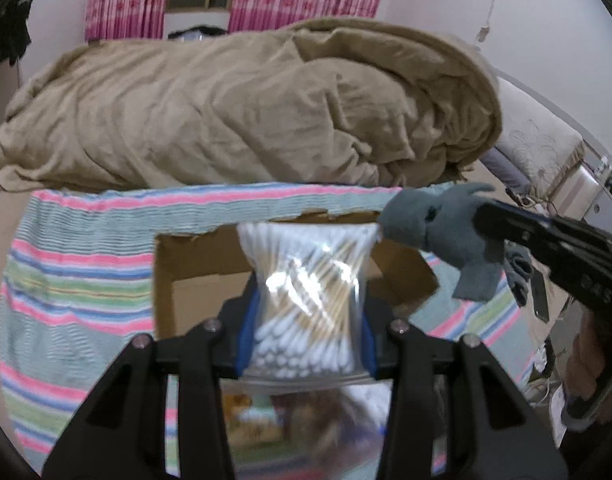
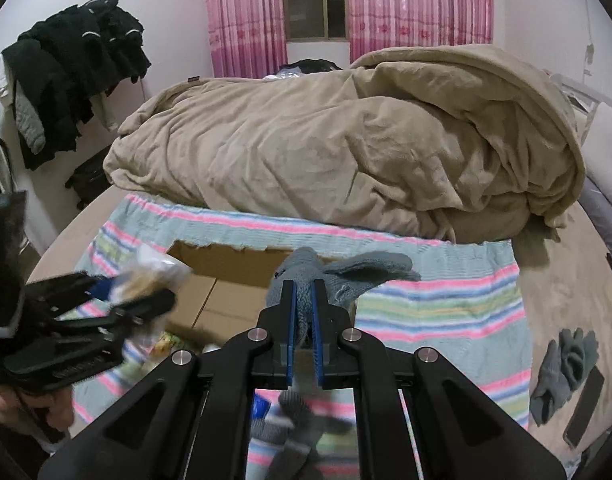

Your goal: Organize objects

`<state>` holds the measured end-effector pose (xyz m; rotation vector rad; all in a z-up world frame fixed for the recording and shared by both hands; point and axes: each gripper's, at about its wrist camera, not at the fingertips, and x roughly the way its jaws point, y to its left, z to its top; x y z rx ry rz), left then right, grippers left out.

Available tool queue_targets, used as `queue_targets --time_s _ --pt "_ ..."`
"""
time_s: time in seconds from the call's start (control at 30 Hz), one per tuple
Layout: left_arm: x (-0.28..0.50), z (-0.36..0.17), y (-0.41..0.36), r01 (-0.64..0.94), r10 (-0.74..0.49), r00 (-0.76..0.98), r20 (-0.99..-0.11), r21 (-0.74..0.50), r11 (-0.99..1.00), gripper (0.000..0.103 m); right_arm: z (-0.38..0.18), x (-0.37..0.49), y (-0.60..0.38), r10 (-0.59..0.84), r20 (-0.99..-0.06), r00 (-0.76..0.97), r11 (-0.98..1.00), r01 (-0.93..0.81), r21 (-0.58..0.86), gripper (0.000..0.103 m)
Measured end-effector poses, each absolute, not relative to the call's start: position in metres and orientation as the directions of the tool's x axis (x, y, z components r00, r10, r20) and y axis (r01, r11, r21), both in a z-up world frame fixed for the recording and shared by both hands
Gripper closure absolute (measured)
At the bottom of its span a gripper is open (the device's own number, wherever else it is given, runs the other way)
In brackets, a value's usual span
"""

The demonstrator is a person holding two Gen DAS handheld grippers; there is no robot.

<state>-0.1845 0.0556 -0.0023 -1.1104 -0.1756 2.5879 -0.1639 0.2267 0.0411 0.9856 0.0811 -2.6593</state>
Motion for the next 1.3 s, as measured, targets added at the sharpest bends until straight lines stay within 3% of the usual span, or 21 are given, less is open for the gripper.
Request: queue_targets --time_s 0.2,0.5,0.63,0.73,0.77,0.9,1.0,1.17,1.3 --pt "-0.233 -0.041 0.070 -0.169 0.352 -0.594 -0.724 -0.315 -0.934 0.060 0.017 -0.199 0.223 -0.249 -0.668 -0.702 -0.957 0.285 0.057 0.096" --pt "-0.256 -0.080 0.095 -0.155 0.351 -0.486 -0.800 -0.317 -0.936 0.057 -0.036 -0.225 0.226 -0.248 -0.722 -0.645 -0.959 0.268 0.090 0.096" --pt "-0.254 -0.081 0.095 -0.145 0.360 -0.480 -0.800 -0.332 -0.932 0.031 -0.053 -0.230 0.231 -0.277 -0.743 -0.610 -0.957 0.247 0.155 0.095" --pt "-0.249 -0.074 0.090 -0.134 0.344 -0.502 -0.794 -0.321 -0.937 0.025 -0.057 -0.228 0.234 -0.286 -0.745 -0.603 -0.956 0.234 0.178 0.094" --pt "-0.247 -0.072 0.088 -0.130 0.341 -0.505 -0.793 -0.321 -0.938 0.024 -0.057 -0.226 0.236 -0.296 -0.742 -0.601 -0.954 0.230 0.194 0.090" --pt "-0.233 -0.058 0.075 -0.124 0.343 -0.527 -0.777 -0.329 -0.936 0.022 -0.048 -0.220 0.239 -0.279 -0.739 -0.614 -0.960 0.204 0.193 0.059" --pt "-0.218 -0.046 0.066 -0.123 0.335 -0.545 -0.768 -0.322 -0.939 0.022 -0.035 -0.211 0.241 -0.282 -0.725 -0.628 -0.959 0.192 0.206 0.044" --pt "-0.190 -0.018 0.054 -0.132 0.323 -0.583 -0.746 -0.305 -0.943 0.022 -0.014 -0.189 0.245 -0.263 -0.710 -0.653 -0.964 0.157 0.212 0.042" --pt "-0.159 0.004 0.045 -0.144 0.329 -0.613 -0.718 -0.308 -0.940 0.022 0.006 -0.164 0.248 -0.248 -0.685 -0.684 -0.968 0.151 0.200 0.031"
